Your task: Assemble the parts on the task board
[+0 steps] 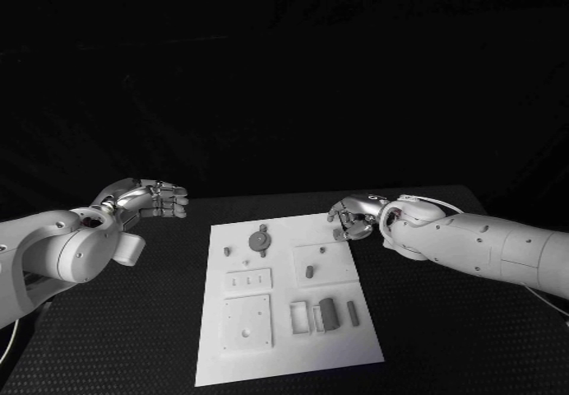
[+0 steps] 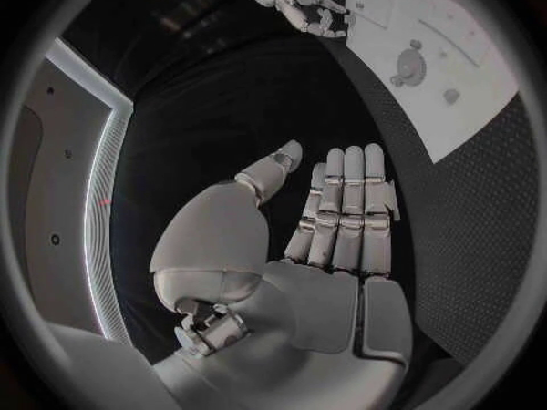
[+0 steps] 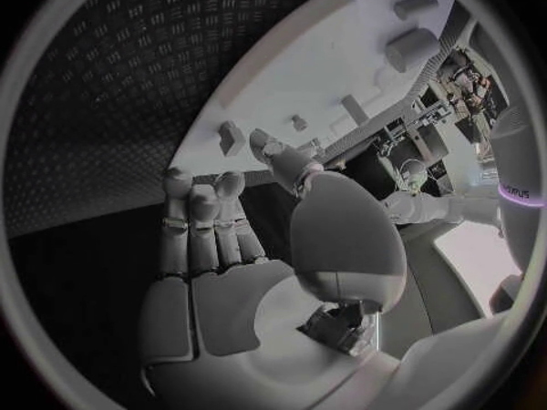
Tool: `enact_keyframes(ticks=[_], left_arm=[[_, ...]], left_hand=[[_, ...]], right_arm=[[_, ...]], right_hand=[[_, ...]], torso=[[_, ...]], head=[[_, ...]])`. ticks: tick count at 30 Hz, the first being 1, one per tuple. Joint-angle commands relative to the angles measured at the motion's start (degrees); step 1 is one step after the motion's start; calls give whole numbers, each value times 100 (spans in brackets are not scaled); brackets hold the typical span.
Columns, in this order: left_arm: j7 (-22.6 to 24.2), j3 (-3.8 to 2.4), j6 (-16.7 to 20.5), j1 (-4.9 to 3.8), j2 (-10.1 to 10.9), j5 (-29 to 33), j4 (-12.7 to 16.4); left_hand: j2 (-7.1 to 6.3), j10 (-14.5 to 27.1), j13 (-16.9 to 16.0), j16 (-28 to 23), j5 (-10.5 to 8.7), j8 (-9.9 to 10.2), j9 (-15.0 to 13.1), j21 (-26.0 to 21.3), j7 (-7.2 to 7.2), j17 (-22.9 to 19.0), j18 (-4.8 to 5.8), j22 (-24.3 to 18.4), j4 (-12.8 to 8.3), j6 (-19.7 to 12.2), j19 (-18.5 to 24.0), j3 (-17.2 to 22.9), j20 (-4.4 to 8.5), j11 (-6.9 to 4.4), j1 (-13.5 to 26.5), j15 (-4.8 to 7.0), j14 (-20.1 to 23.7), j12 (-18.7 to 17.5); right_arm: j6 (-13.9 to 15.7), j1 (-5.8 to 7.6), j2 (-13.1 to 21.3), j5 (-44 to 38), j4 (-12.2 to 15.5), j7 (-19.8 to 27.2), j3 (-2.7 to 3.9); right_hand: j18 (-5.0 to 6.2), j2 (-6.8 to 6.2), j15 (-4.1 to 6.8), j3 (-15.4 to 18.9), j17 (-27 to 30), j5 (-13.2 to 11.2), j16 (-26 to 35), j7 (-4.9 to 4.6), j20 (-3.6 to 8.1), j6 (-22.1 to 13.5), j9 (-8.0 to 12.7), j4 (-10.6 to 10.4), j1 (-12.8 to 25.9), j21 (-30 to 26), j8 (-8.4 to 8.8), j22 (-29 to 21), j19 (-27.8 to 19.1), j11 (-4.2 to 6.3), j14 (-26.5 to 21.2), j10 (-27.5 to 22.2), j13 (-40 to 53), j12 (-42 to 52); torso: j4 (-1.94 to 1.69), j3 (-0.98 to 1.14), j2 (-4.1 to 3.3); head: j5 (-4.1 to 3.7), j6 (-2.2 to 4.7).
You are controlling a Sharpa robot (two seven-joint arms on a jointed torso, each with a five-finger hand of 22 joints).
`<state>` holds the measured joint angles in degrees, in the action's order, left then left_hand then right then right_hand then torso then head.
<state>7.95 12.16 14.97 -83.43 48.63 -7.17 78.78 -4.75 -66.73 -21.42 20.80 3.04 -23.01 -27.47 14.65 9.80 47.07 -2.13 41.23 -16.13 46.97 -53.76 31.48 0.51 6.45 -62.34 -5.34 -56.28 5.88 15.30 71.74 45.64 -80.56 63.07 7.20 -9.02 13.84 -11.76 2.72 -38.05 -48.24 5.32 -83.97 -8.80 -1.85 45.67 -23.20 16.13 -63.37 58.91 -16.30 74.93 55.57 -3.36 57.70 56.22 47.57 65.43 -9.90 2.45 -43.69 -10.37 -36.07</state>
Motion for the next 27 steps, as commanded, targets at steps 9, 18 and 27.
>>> enact_keyframes(ticks=[9, 18, 27], left_arm=[[83, -4, -99, 2, -7, -27, 0], [73, -4, -98, 8, -18, -28, -18], [18, -4, -31, 18, -23, -65, -34]], left_hand=[[-52, 36, -10, -32, -16, 31, -6, -31, 30, 11, -31, 9, 7, -20, -23, -26, -20, 19, 1, -10, 4, -27], [-38, 35, -16, -34, -17, 30, -8, -34, 32, 14, -31, 12, 13, -18, -25, -23, -21, 20, 3, -10, 2, -30], [-26, 33, -24, -35, -16, 30, -11, -36, 34, 17, -31, 16, 23, -15, -28, -25, -22, 21, 13, -12, -1, -34]], right_arm=[[-123, -56, -49, -114, -156, 138, -3], [-118, -95, -174, -98, -256, 134, -3], [-125, -139, -219, -189, -308, 126, -2]], right_hand=[[116, 279, -23, -3, -18, 10, 24, -87, -22, 145, -24, 28, -179, -25, -75, 106, -45, -8, -49, -735, 0, -3], [116, 542, -4, 33, -39, 10, -31, -62, -13, 412, -92, 34, -313, 43, -243, 116, -4, 19, 8, -663, 10, 52], [116, 546, 54, 72, -52, 13, -70, 12, 15, 601, -154, 18, -276, 98, -349, 112, 53, 82, 71, -592, 8, 76]], torso=[[6, -2, -3], [6, -1, -3], [4, -3, -3]], head=[[-26, -29], [-19, -51], [-10, -74]])
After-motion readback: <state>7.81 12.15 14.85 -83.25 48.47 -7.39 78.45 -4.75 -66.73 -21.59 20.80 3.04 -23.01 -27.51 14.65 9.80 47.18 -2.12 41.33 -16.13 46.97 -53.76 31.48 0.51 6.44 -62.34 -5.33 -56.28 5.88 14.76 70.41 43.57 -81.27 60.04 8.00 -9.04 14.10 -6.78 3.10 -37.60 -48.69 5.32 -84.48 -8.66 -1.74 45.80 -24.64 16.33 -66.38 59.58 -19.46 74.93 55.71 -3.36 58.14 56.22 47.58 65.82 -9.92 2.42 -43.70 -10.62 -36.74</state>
